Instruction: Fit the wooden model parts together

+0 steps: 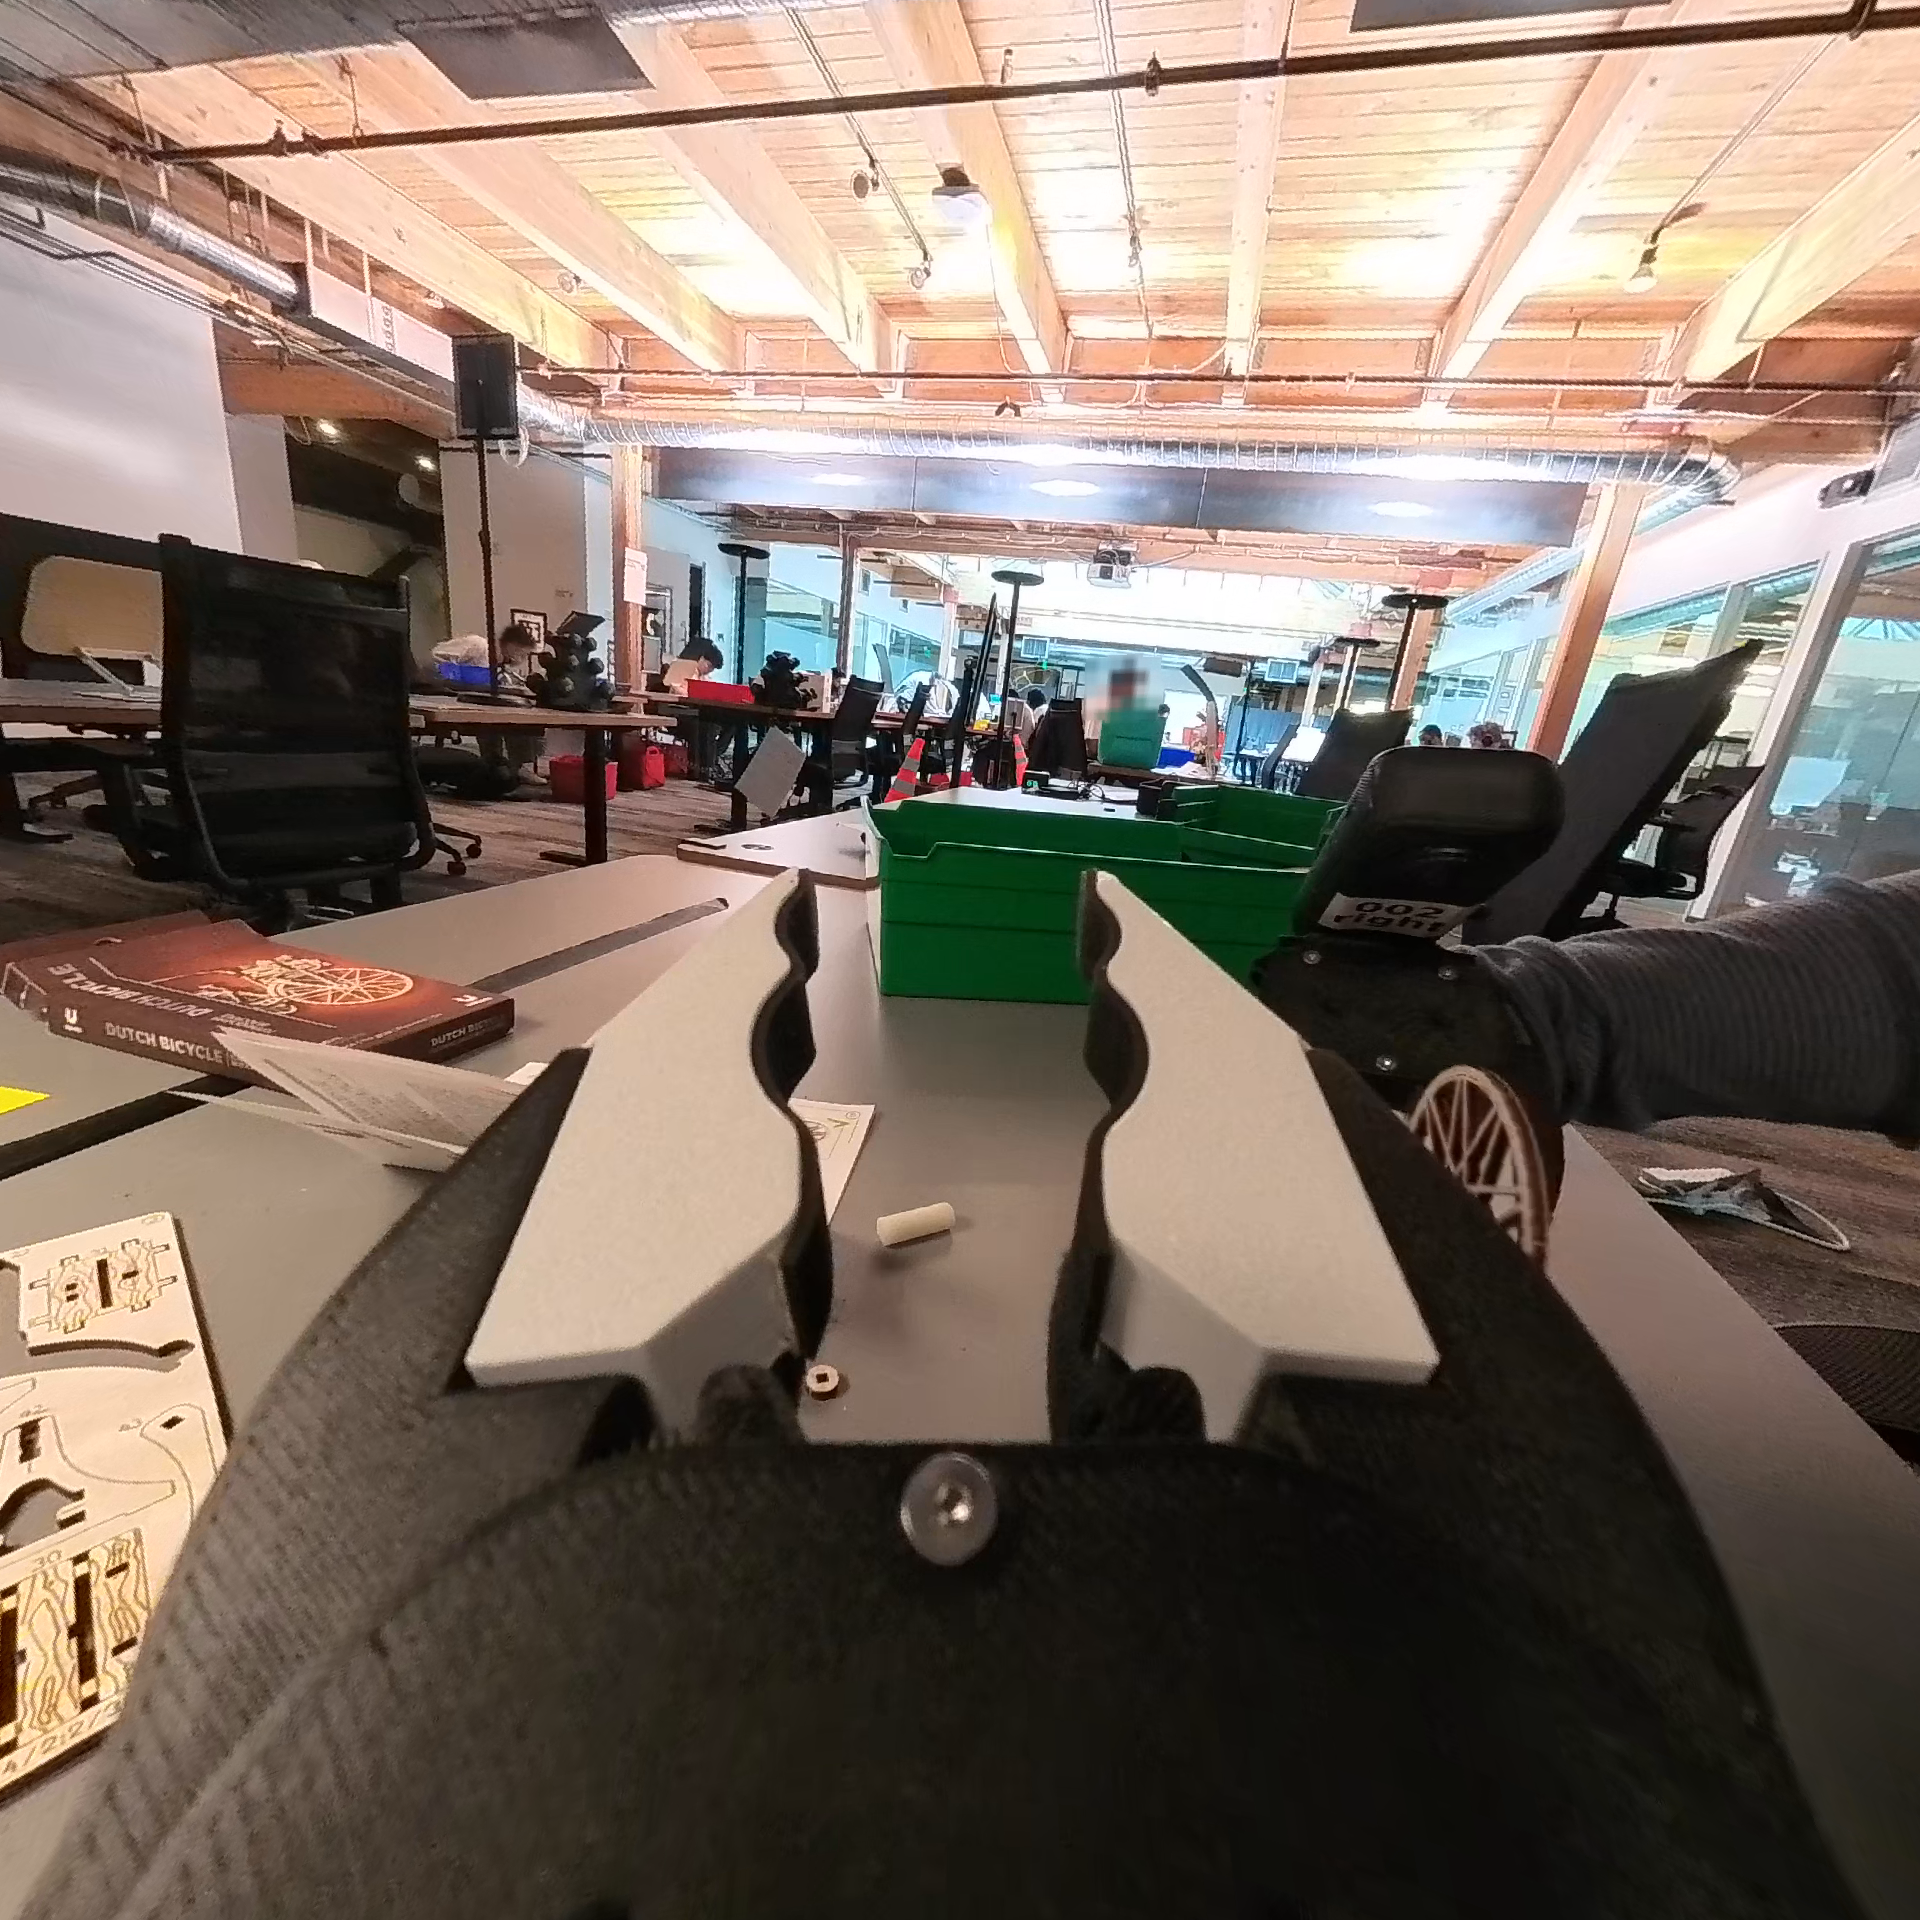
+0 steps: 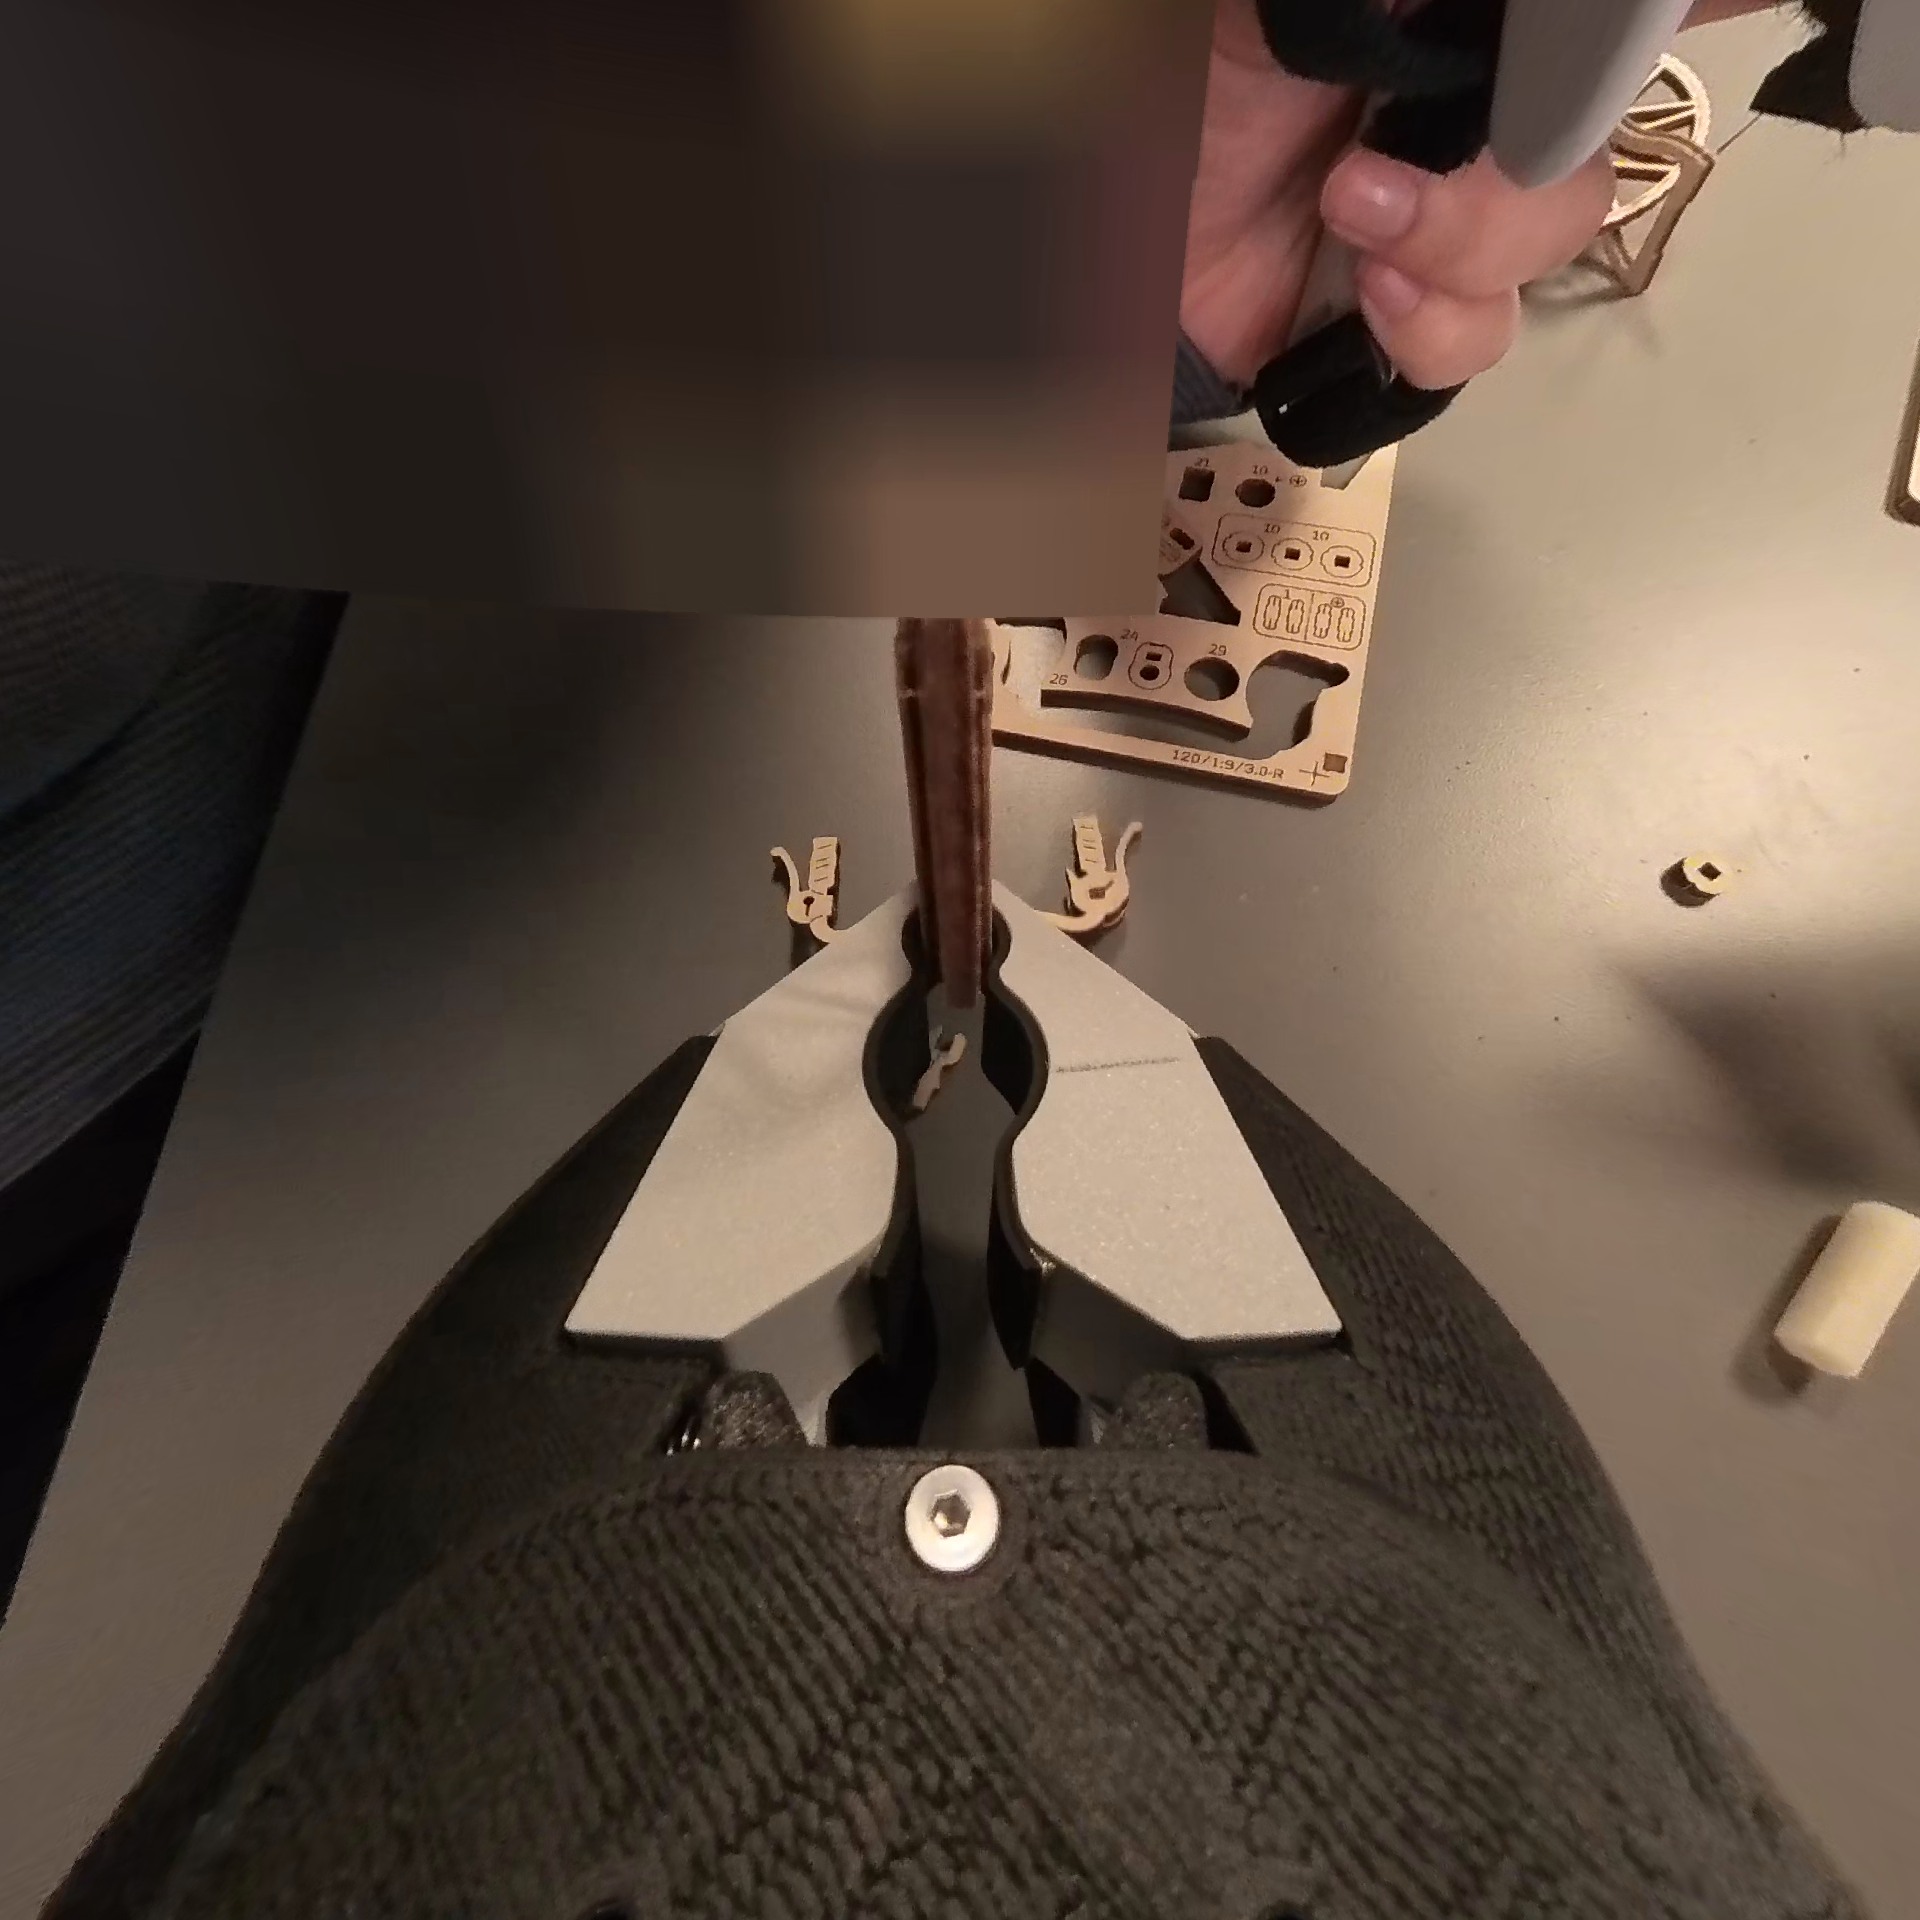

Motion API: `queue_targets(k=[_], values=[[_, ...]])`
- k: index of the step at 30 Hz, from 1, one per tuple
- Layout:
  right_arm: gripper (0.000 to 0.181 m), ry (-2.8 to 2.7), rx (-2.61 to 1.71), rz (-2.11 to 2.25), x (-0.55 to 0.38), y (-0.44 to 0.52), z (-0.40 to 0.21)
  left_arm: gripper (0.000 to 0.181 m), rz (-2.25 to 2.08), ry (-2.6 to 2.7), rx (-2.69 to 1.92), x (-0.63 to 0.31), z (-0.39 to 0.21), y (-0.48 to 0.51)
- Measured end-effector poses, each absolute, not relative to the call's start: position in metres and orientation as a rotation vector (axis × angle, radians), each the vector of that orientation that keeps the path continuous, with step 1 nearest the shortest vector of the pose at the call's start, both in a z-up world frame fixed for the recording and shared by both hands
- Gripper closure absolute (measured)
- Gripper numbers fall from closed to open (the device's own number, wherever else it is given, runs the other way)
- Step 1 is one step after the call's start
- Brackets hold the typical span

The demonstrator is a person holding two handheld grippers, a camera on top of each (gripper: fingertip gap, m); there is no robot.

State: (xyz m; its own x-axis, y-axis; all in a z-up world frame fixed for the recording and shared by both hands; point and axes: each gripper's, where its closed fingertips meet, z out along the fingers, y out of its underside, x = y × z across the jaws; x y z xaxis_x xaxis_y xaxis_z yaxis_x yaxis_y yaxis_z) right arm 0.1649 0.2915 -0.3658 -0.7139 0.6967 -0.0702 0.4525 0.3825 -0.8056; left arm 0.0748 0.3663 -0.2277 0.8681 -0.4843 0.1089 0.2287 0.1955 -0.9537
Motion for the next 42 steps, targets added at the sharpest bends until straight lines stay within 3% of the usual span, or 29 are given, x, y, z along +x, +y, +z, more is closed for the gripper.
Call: queue_targets(k=[9, 22, 29, 33, 42], values=[[0.180, -2.300, -1.027, 1.275, 0.166, 0.287, -0.356, 0.132, -0.502, 0.234, -1.280, 0.075, -0.227, 0.366], [0.181, -1.284, -0.866, 1.084, 0.123, 0.413, -0.262, 0.131, -0.254, 0.318, -1.227, 0.068, -0.215, 0.354], [0.181, -1.126, -0.830, 1.226, 0.127, 0.430, -0.245, 0.133, -0.006, 0.269, -1.279, 0.058, -0.192, 0.334], [0.181, -1.143, -0.802, 1.252, 0.125, 0.433, -0.244, 0.133, -0.061, 0.204, -1.546, 0.091, -0.227, 0.320], [0.181, -1.348, -0.672, 1.437, 0.124, 0.401, -0.253, 0.154, -0.052, 0.178, -2.051, 0.176, -0.333, 0.283]])
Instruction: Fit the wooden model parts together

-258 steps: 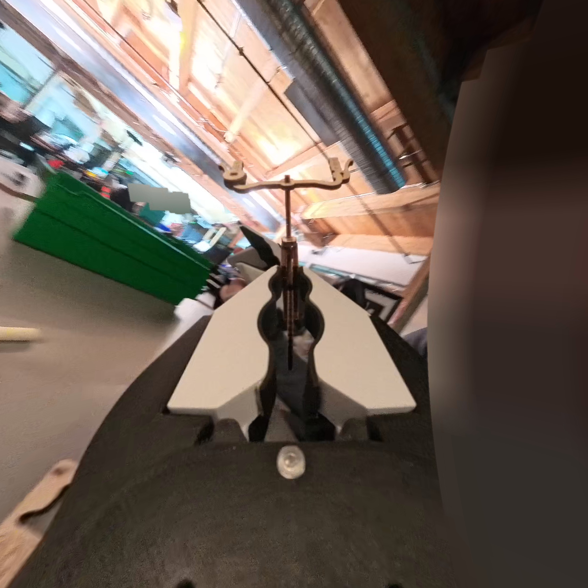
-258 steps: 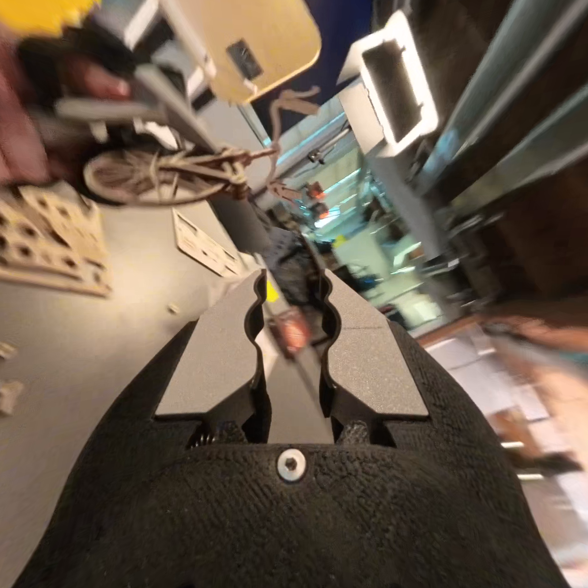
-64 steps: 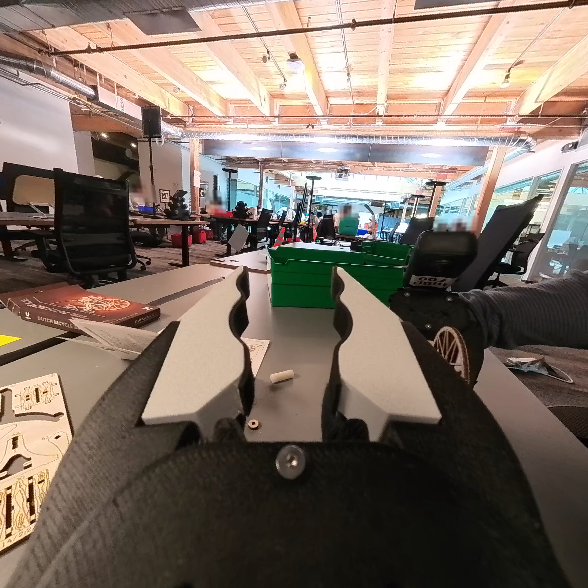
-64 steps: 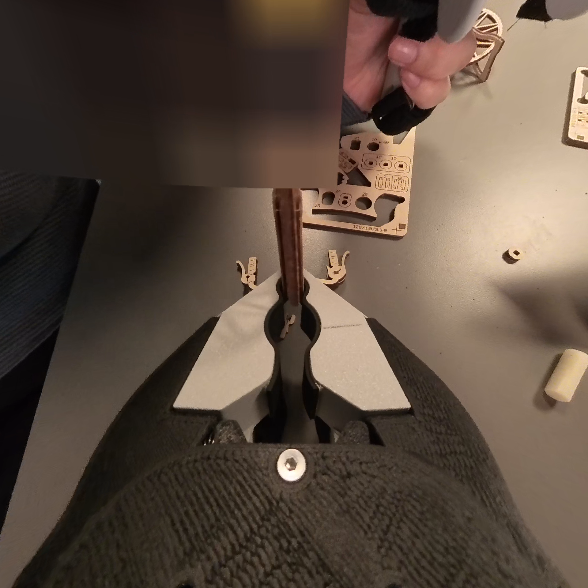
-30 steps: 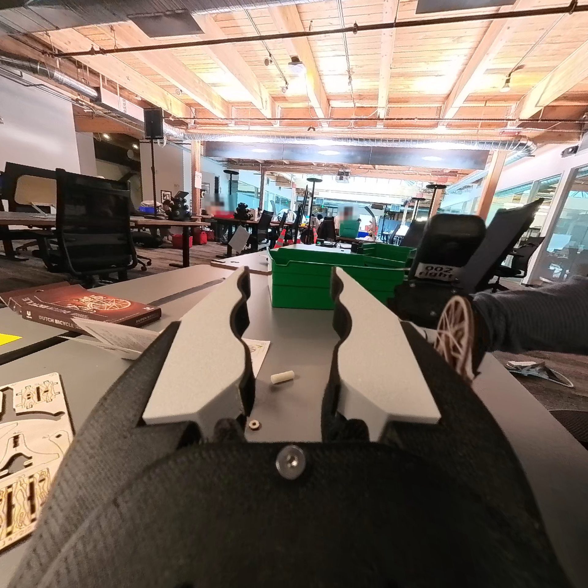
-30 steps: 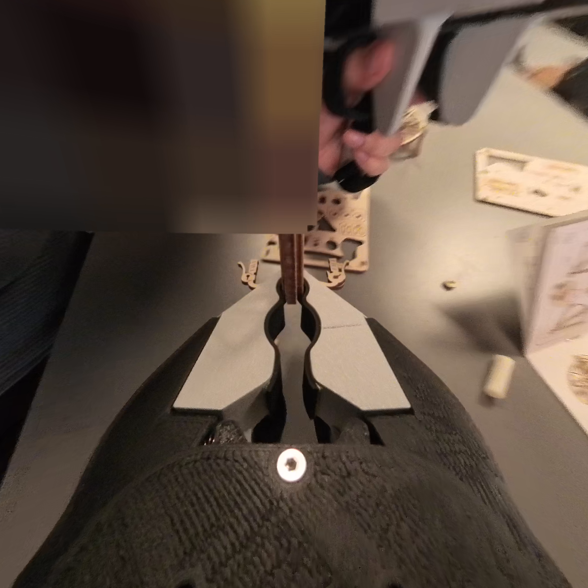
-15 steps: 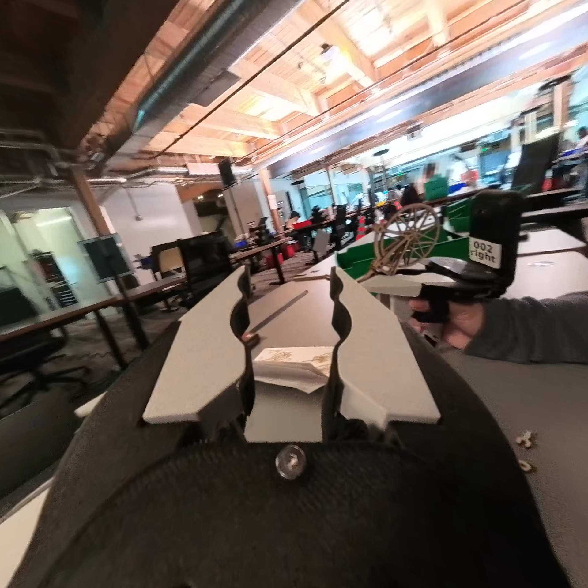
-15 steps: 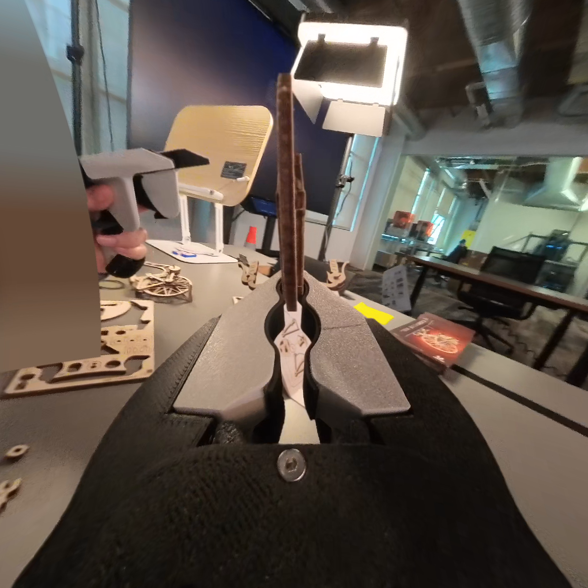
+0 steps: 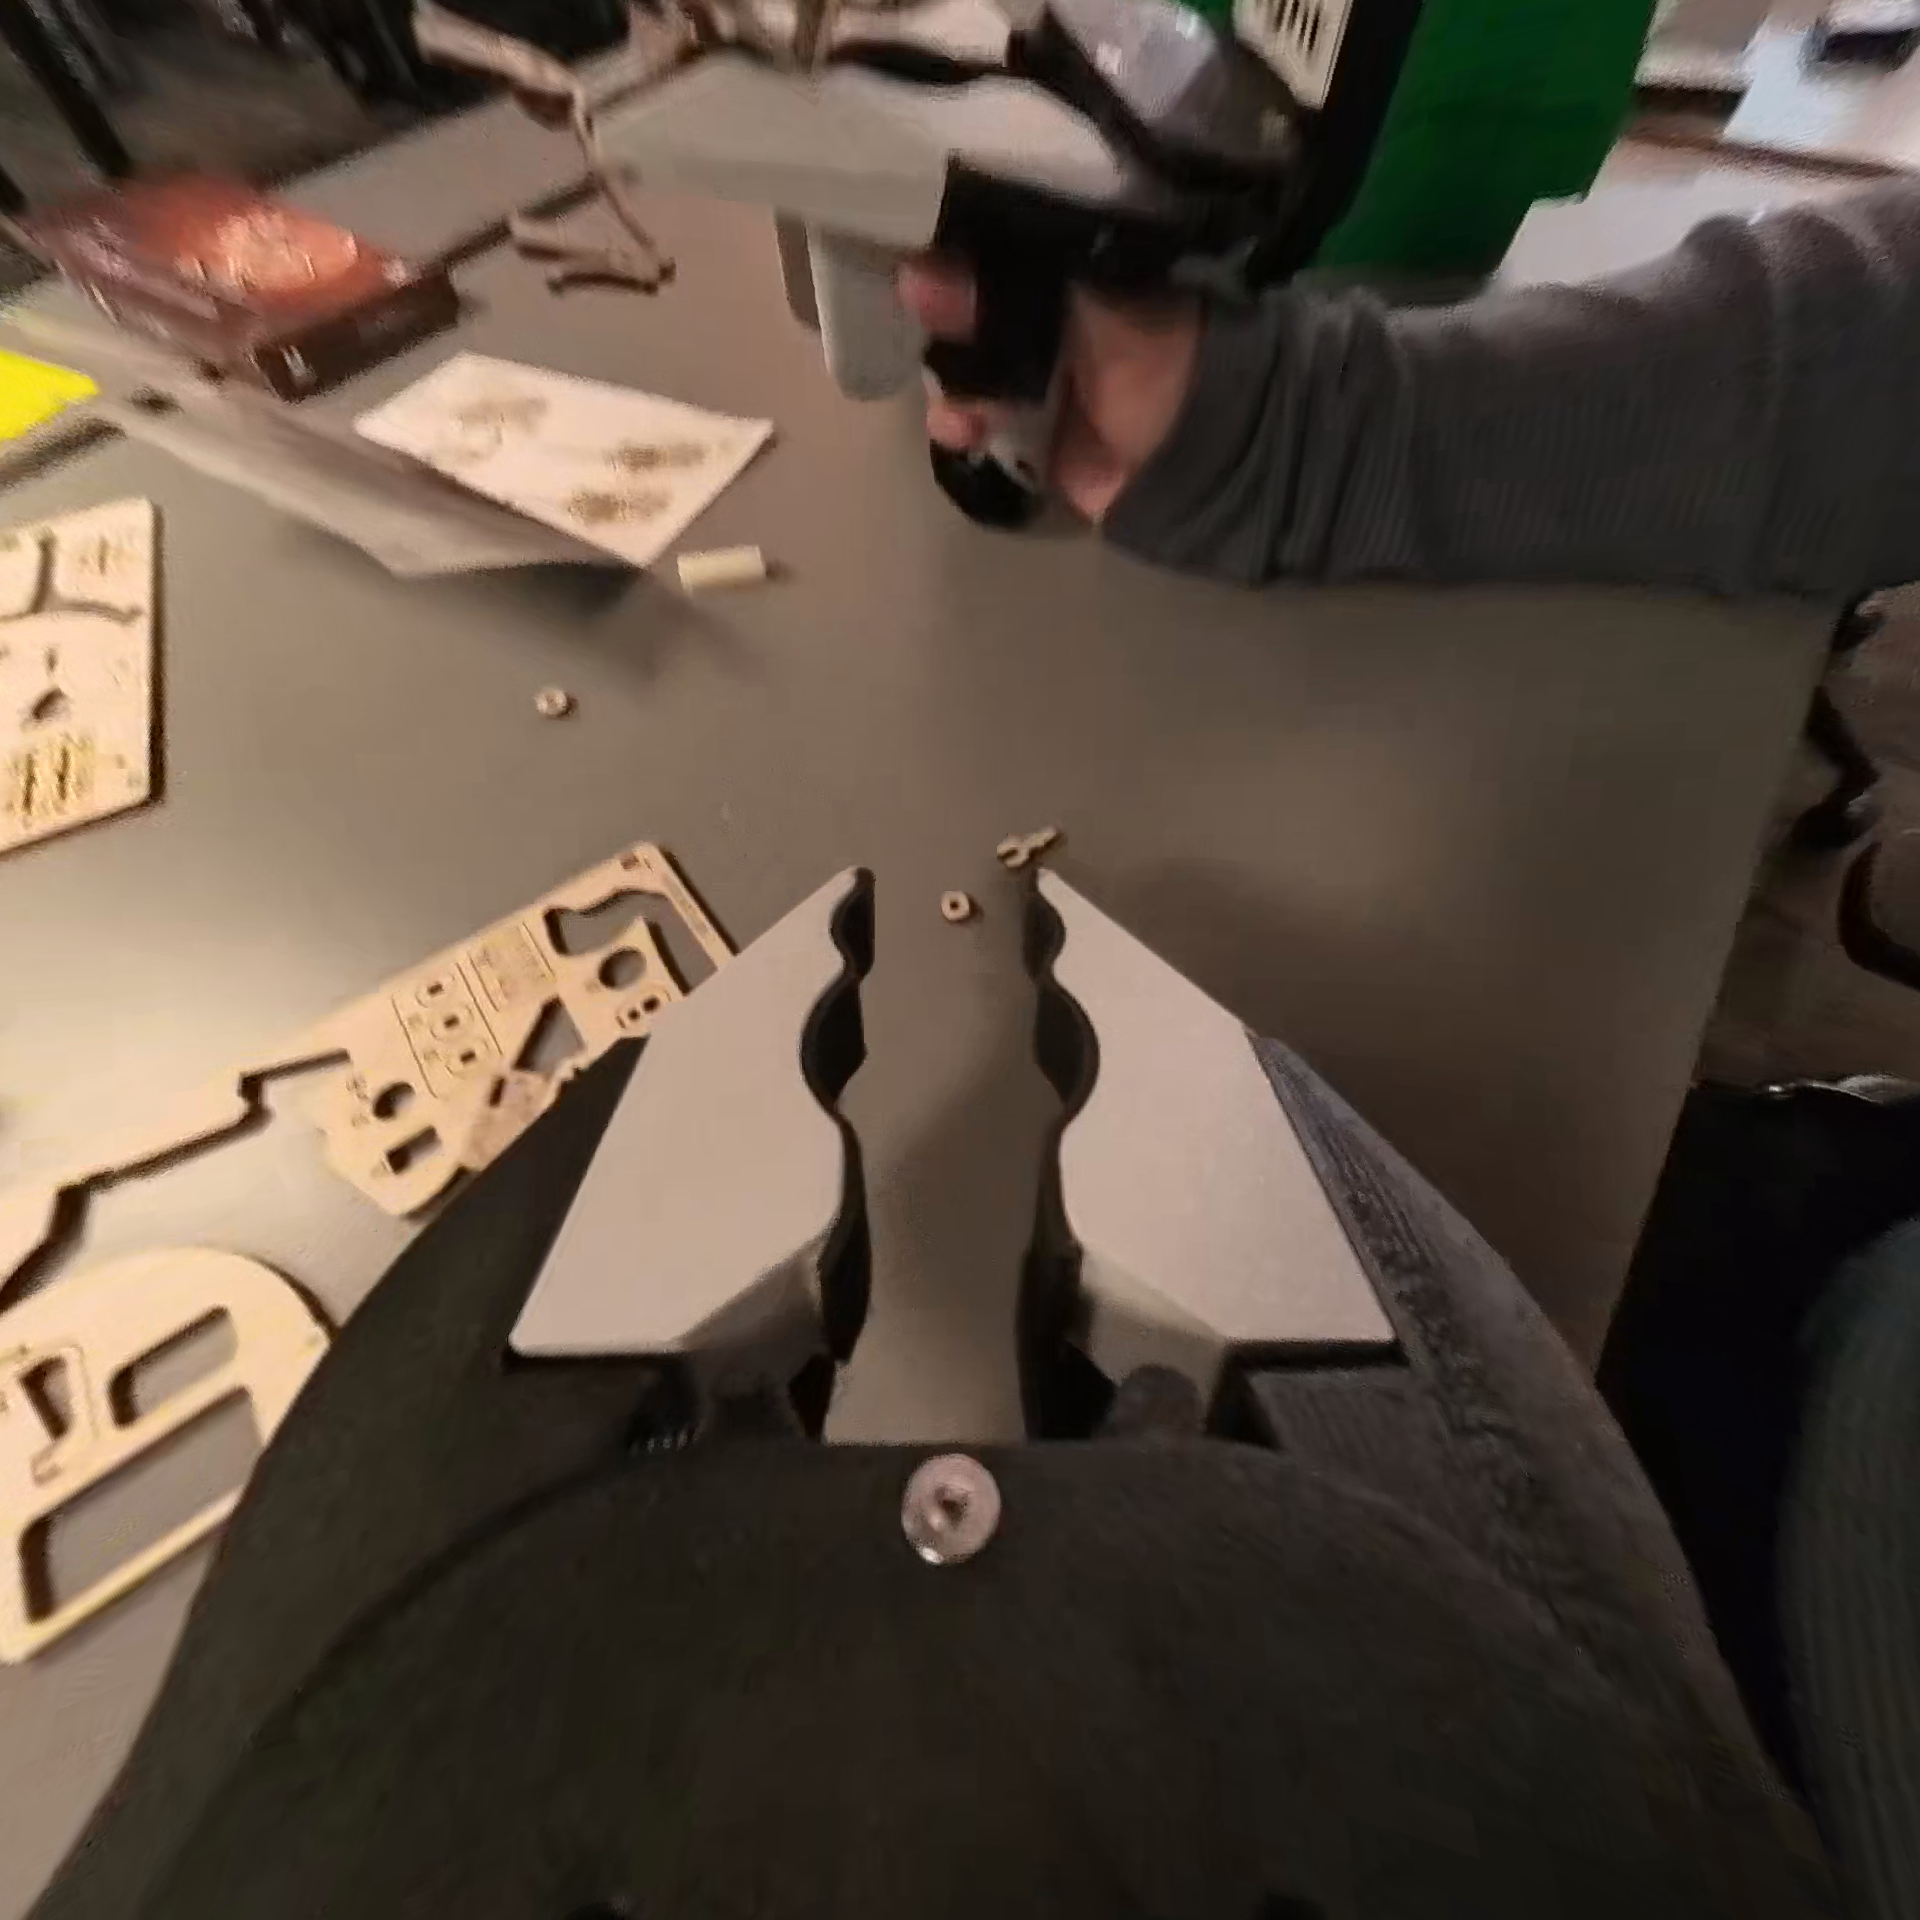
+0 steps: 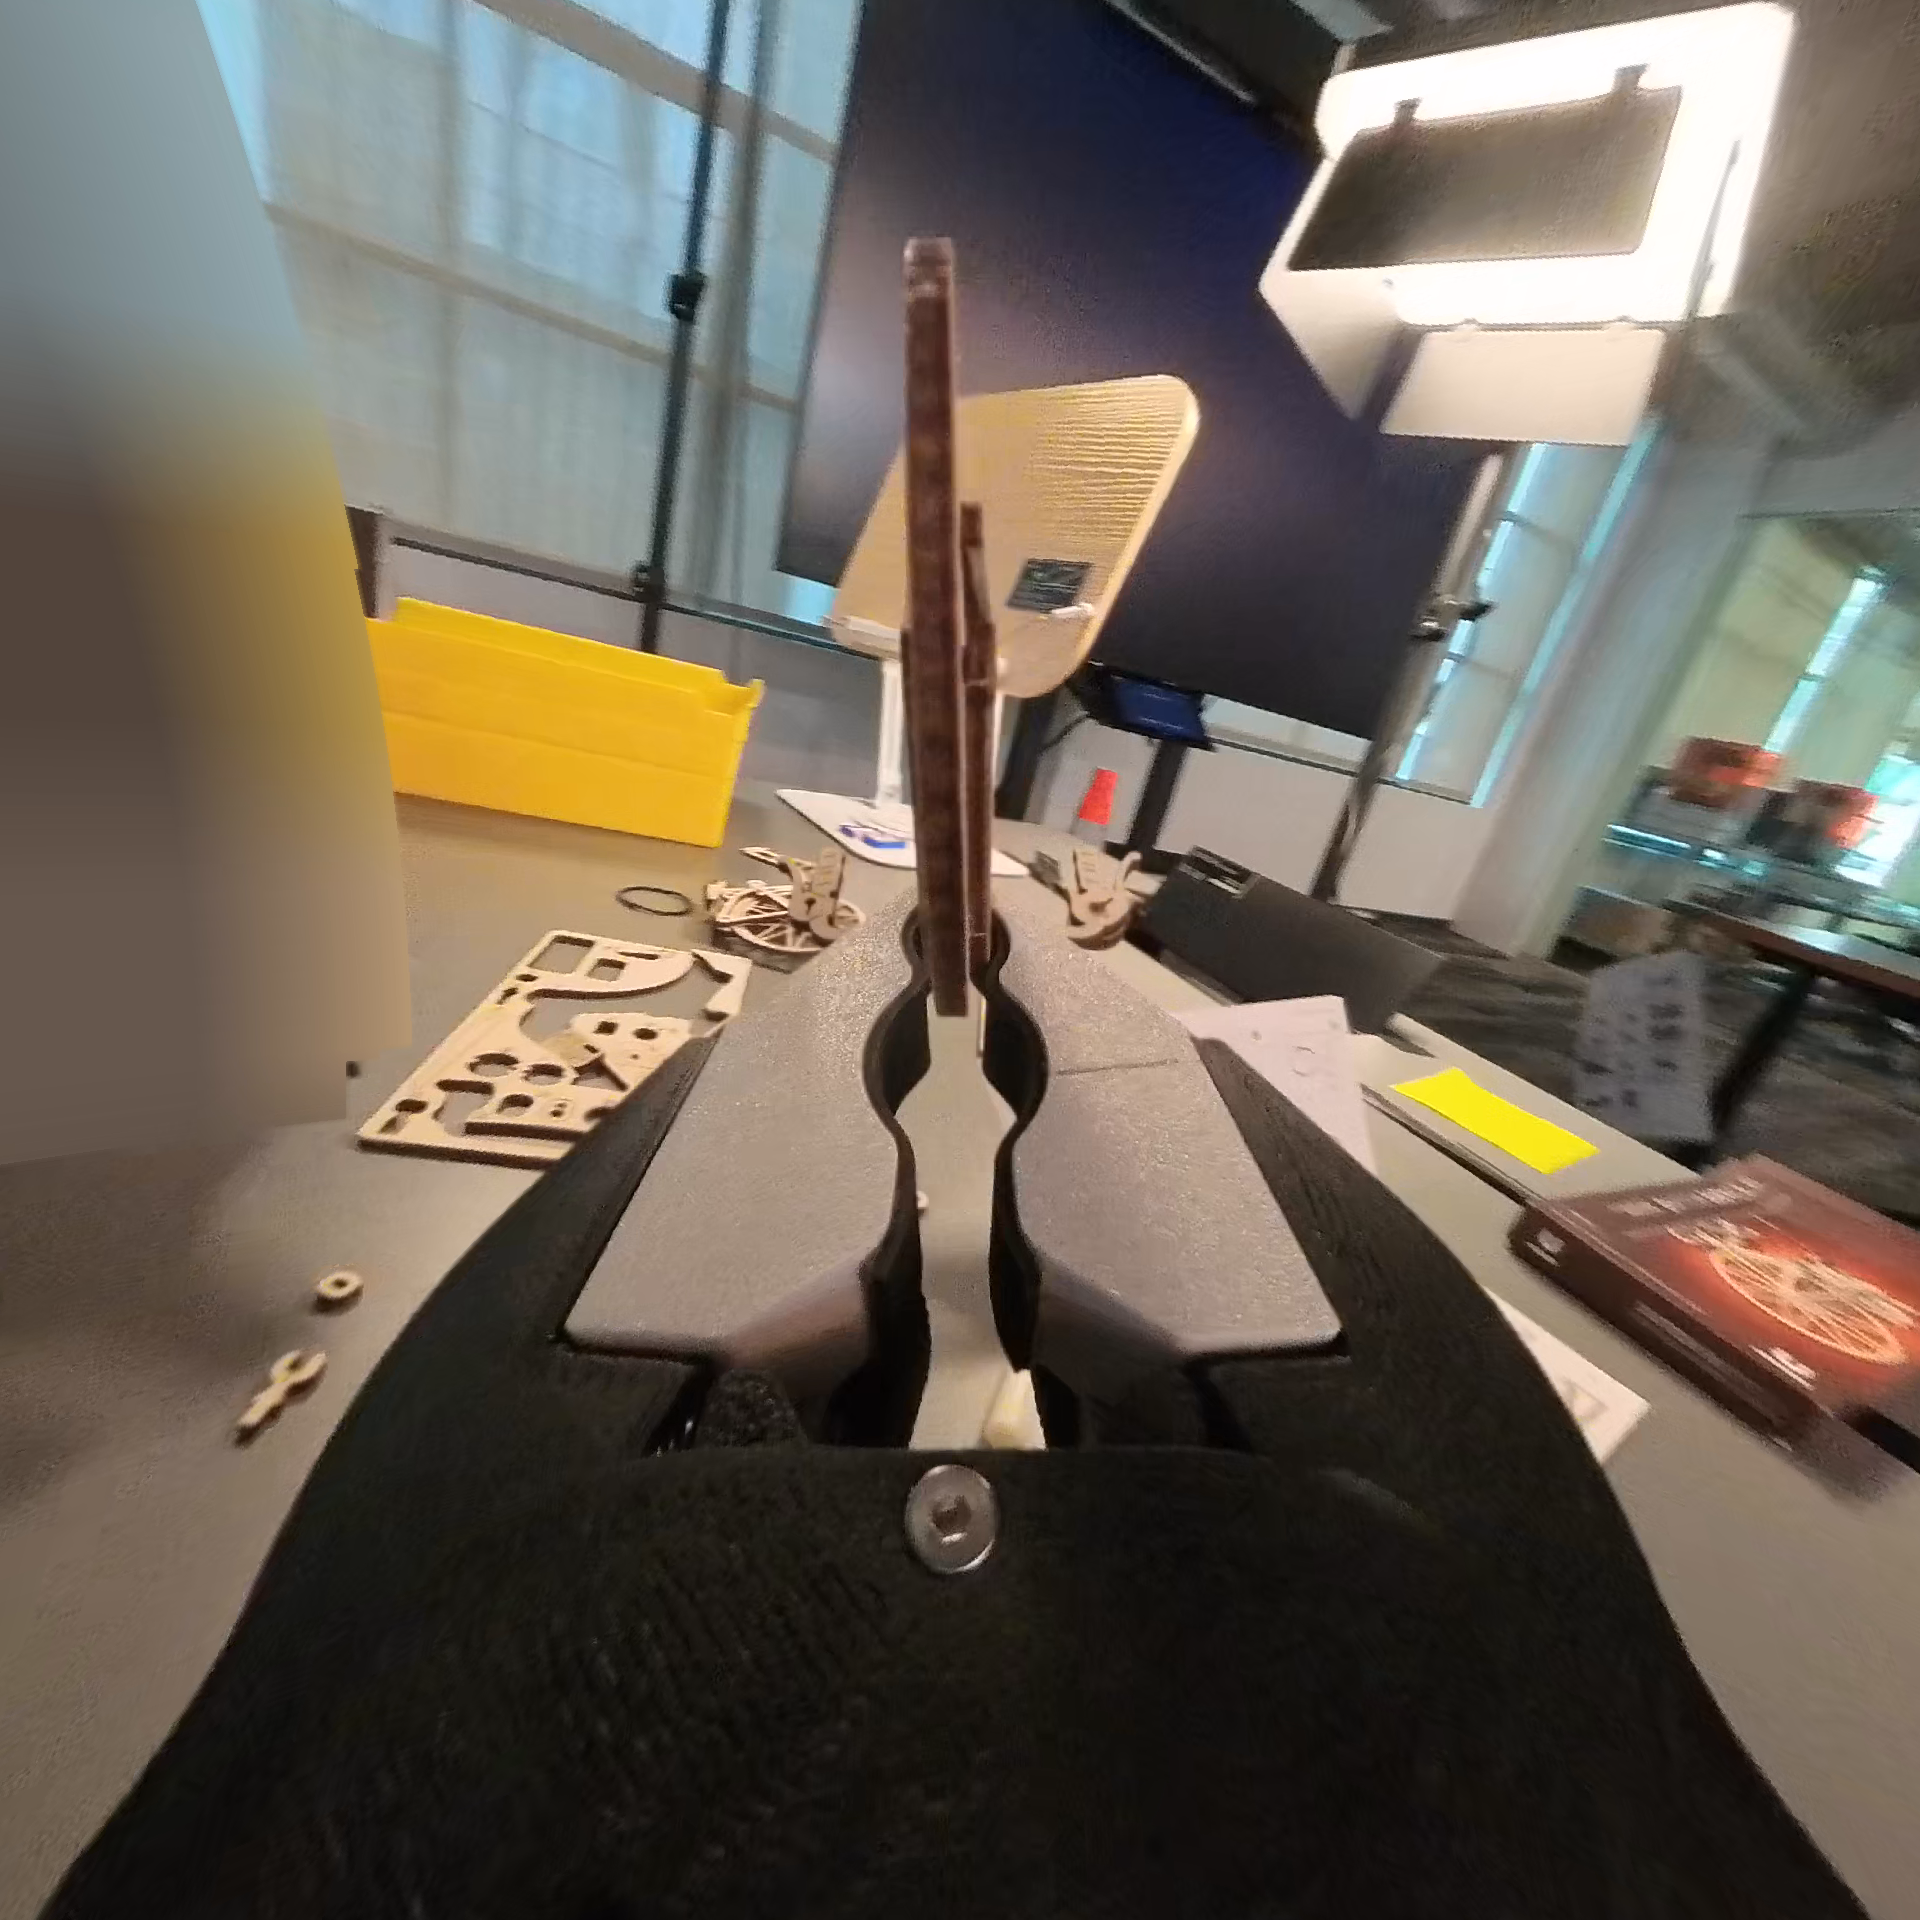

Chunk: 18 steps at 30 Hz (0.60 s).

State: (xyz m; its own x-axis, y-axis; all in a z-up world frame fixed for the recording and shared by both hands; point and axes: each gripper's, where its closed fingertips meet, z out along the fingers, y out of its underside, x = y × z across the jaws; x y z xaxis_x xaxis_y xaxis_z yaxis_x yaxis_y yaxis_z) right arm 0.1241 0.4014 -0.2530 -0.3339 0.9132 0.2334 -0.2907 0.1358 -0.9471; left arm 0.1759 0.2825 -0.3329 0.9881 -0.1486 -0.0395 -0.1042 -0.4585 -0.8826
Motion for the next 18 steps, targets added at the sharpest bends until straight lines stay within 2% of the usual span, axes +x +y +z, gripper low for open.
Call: queue_targets(k=[8, 18], values=[[0.181, -1.361, -0.653, 1.635, 0.130, 0.399, -0.248, 0.158, -0.017, 0.133, -2.261, 0.180, -0.375, 0.291], [0.181, -1.561, -0.505, 1.888, 0.146, 0.363, -0.251, 0.165, -0.041, 0.106, -2.278, 0.179, -0.378, 0.300]])
